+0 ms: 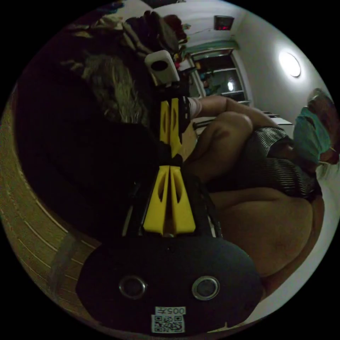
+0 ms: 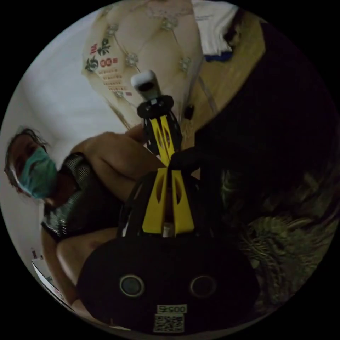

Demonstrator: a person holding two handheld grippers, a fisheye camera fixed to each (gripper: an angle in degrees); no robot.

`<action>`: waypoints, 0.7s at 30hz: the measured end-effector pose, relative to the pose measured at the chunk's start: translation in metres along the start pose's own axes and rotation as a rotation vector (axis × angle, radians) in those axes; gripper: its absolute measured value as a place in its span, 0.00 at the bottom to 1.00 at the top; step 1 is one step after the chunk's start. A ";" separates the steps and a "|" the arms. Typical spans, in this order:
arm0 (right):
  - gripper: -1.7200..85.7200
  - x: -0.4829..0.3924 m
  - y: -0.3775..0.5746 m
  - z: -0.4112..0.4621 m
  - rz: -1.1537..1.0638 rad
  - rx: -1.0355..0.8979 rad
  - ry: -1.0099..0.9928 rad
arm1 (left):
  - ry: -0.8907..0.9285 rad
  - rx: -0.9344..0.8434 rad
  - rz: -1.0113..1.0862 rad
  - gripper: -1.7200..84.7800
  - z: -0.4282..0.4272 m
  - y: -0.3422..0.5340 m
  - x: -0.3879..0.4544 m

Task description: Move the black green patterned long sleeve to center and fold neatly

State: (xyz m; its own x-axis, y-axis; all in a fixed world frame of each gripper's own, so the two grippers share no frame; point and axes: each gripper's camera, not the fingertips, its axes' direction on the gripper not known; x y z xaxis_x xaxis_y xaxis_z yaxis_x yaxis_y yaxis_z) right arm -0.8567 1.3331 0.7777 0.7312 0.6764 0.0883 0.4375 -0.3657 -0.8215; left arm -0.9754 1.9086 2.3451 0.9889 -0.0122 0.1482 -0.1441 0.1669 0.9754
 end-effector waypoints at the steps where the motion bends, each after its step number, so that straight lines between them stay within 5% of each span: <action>1: 0.01 -0.023 -0.013 -0.009 -0.019 -0.005 0.046 | -0.017 0.059 0.031 0.01 -0.021 -0.001 0.003; 8: 0.01 -0.174 -0.085 -0.066 -0.153 0.070 0.422 | -0.484 0.604 0.075 0.01 -0.174 0.036 0.026; 13: 0.01 -0.303 -0.144 -0.098 -0.255 0.176 0.670 | -0.806 0.700 -0.132 0.03 -0.211 0.052 -0.009; 21: 0.00 -0.422 -0.207 -0.088 -0.395 0.149 0.827 | -0.659 0.722 -0.187 0.17 -0.226 0.022 -0.090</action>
State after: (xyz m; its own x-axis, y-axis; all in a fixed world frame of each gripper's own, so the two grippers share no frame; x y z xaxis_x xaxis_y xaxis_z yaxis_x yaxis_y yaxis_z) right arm -1.2097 1.0674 0.9602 0.7091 0.0427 0.7039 0.7046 -0.0810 -0.7049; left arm -1.0593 2.1363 2.3165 0.8116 -0.5586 -0.1708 -0.1919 -0.5312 0.8252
